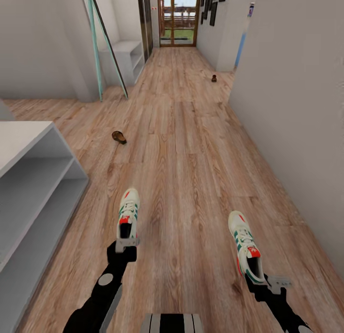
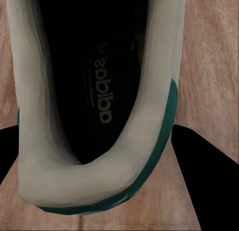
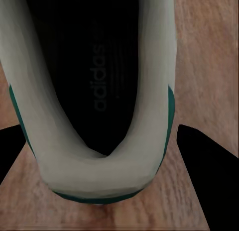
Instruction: Pick up the two gym shoes and the two sandals from the corridor floor and place them onto the hallstand (shoe rack) in the corridor, making sure they are on the rack and not on the floor. Arrange them so the two gym shoes are next to each other and the two sandals are next to each other.
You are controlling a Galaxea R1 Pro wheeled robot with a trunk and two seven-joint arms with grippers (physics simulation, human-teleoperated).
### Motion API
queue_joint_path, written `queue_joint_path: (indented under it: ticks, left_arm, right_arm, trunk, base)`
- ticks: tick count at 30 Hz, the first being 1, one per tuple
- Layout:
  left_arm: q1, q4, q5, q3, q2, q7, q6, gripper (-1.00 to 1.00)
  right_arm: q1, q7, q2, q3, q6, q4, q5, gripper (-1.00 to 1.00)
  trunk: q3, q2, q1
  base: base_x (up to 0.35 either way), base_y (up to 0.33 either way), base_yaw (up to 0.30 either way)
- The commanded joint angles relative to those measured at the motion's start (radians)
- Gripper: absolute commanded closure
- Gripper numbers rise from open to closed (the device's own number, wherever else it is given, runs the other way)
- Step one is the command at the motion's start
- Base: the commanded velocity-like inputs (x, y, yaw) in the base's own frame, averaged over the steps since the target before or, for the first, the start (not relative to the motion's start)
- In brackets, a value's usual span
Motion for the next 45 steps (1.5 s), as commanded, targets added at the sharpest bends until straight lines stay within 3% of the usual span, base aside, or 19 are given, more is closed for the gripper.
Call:
queue_joint_path:
  ticks: [1,3,6,10,17,25,45]
  left_arm:
    - [0.002,0.043,-0.001,-0.003,0.000,0.011,-0.041,1.00]
    - [0.005,0.151,-0.002,-0.003,0.001,0.031,-0.144,1.00]
    - [0.015,0.399,0.004,-0.002,0.009,0.098,-0.365,1.00]
    - [0.025,0.506,0.029,0.005,0.011,0.106,-0.460,1.00]
    - [0.034,0.543,0.042,0.011,0.012,0.108,-0.501,1.00]
    - [0.036,0.551,0.044,0.011,0.011,0.107,-0.503,1.00]
    - [0.036,0.555,0.044,0.013,0.011,0.102,-0.504,1.00]
  right_arm:
    - [0.009,0.005,0.001,-0.006,-0.016,0.000,0.010,1.00]
    - [0.029,0.005,0.001,-0.006,-0.034,-0.001,0.010,1.00]
    - [0.062,0.003,0.001,-0.006,-0.068,0.017,0.011,1.00]
    - [0.065,0.002,0.001,-0.007,-0.106,0.074,0.009,1.00]
    - [0.091,0.002,0.002,-0.007,-0.222,0.105,0.009,1.00]
    - [0.100,0.002,0.001,-0.009,-0.230,0.151,0.007,1.00]
    - [0.100,0.001,0.001,-0.009,-0.231,0.160,0.006,1.00]
  trunk:
    - [0.005,0.000,-0.001]
    - [0.016,0.000,-0.002]
    - [0.032,0.001,-0.003]
    - [0.054,0.002,-0.005]
    - [0.092,0.004,-0.008]
    - [0.136,0.006,-0.011]
    - [0.244,0.010,-0.020]
  base:
    - [0.000,0.000,0.000]
    - [0.000,0.000,0.000]
    - [0.000,0.000,0.000]
    - [0.000,0.000,0.000]
    - [0.000,0.000,0.000]
    - [0.000,0.000,0.000]
    - [0.000,0.000,0.000]
